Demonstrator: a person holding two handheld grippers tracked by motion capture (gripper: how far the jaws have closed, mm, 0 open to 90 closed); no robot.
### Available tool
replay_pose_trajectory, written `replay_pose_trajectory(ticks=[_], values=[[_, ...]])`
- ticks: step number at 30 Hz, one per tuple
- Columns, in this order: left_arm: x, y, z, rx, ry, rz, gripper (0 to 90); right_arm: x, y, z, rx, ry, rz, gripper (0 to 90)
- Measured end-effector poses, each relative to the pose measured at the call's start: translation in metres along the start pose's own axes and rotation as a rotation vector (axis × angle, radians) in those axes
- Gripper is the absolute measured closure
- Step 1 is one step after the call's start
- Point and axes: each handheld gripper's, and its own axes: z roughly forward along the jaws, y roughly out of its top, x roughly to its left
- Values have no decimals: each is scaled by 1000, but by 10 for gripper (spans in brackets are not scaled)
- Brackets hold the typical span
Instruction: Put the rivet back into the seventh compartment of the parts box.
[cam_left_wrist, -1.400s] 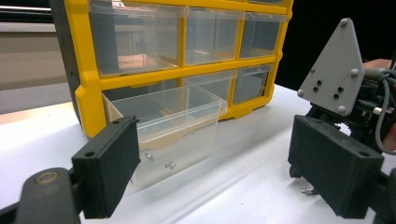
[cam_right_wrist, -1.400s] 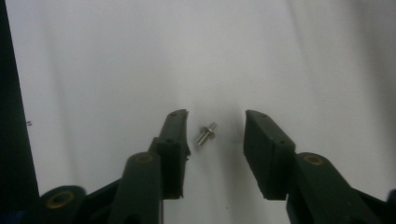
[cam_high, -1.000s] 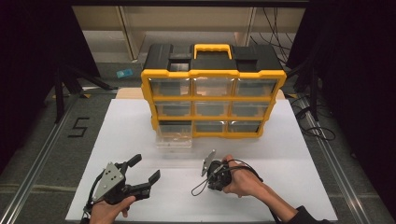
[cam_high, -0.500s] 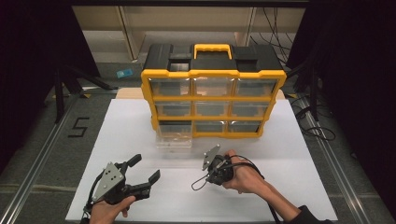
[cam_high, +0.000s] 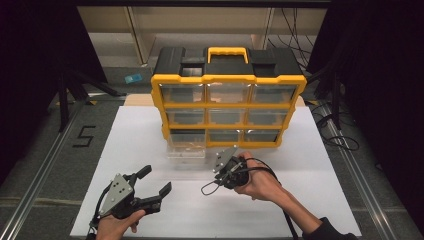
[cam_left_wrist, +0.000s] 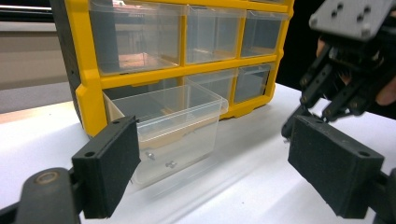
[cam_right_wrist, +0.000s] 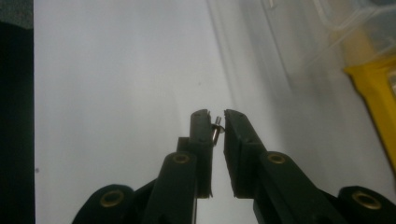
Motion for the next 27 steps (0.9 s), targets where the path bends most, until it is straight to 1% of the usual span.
replay_pose_trajectory(ticks=[1, 6, 7, 13, 15, 16, 17, 18, 19, 20, 22, 27], values=[[0, 0, 0, 0, 2, -5, 163, -1, 3, -1, -4, 0, -4, 820], [0, 0, 0, 0, 2, -5, 163, -5, 17, -7, -45, -9, -21, 820], [0, 0, 0, -1, 1, -6, 163, -6, 20, -8, -55, -8, -17, 820], [0, 0, 0, 3, 4, -4, 163, -16, 36, -11, -92, -37, -15, 819], [1, -1, 1, -5, -1, -6, 163, -19, 43, -11, -105, -46, -18, 820], [0, 0, 0, 4, 4, -4, 163, -20, 46, -10, -111, -44, -18, 820], [0, -1, 0, 2, 3, -6, 163, -21, 49, -10, -117, -45, -14, 820], [1, -1, 1, -10, -5, -7, 163, -23, 52, -9, -125, -49, -17, 820], [1, -1, 1, -11, -5, -8, 163, -24, 56, -8, -129, -54, -17, 820], [0, 0, 0, 1, 2, -7, 163, -26, 59, -7, -130, -59, -15, 820], [0, 0, 0, -1, -2, -6, 163, -30, 64, -5, -122, -75, -21, 820], [0, 0, 0, -2, 0, -6, 163, -38, 77, -2, -132, -94, -10, 820]])
